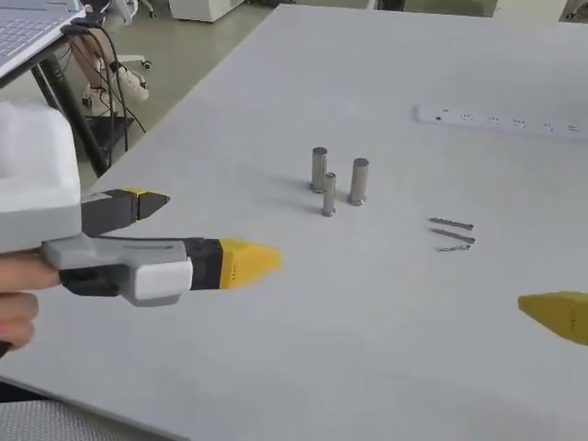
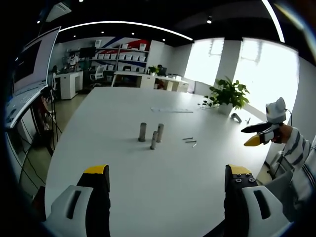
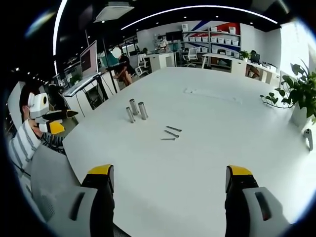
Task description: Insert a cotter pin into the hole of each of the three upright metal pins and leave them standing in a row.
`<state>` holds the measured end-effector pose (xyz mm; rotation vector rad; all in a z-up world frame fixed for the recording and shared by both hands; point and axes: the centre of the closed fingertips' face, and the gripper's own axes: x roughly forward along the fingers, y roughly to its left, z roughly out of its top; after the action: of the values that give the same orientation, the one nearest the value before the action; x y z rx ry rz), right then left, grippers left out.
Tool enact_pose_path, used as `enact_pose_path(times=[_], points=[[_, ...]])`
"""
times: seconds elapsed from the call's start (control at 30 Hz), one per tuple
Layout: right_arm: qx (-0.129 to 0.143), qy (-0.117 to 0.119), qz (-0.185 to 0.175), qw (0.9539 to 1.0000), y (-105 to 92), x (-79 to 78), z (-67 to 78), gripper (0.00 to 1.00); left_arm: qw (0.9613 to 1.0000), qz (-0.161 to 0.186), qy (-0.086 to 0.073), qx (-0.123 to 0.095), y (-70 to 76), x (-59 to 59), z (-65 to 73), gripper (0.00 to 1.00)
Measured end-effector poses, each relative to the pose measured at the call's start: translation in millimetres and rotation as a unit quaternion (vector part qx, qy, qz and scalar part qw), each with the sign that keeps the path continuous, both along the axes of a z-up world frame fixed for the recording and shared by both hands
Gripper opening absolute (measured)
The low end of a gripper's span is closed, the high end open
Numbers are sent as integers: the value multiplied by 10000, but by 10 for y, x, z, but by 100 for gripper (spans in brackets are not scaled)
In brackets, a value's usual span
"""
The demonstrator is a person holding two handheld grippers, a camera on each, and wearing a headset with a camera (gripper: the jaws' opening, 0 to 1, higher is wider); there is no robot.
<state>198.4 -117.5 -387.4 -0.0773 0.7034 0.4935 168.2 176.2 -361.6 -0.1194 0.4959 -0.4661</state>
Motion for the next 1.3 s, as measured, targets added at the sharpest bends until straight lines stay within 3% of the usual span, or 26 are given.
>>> enact_pose_path(times=[0.8,0.97,1.1,1.17,1.3], points=[[-18,135,-27,9999,-7,-51,-38,91,9999,-75,-2,68,12,145,-81,89],[-15,152,-59,9999,-21,-41,-48,91,9995,-165,-160,-221,-81,247,-57,87],[0,165,-154,9997,-53,-14,-67,91,9995,-192,-205,-117,-107,353,-61,83],[14,177,-168,9997,-62,-6,-75,91,9993,-296,-237,43,-125,402,-80,79],[19,199,-195,9996,-83,9,-99,90,9991,-367,-220,37,-167,555,-111,80]])
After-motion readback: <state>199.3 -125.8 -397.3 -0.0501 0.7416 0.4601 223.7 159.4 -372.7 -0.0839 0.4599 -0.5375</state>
